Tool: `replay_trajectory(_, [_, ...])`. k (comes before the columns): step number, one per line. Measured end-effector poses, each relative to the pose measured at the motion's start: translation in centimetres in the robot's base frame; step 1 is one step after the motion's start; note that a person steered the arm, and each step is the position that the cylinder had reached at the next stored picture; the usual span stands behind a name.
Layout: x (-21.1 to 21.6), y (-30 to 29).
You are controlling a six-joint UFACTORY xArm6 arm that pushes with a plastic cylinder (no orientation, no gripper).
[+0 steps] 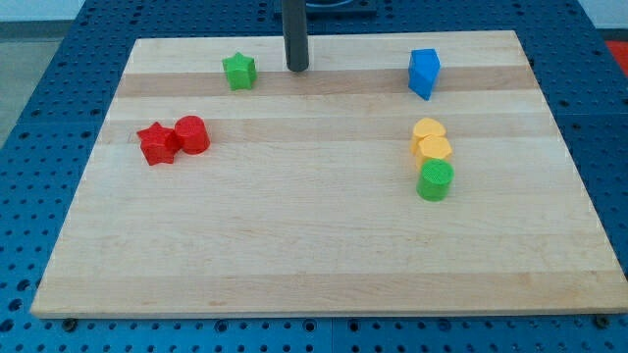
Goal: Push the green star towards the bottom center of the board
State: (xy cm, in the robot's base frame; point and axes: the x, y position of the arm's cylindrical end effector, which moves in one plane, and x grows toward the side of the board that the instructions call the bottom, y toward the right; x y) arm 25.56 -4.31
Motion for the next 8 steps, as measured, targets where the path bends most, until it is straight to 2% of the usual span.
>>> replay_trajectory(2, [-3.4, -1.8])
replay_trajectory(4, [-3.8, -8.9])
replay_trajectory(8, [3.2, -9.4])
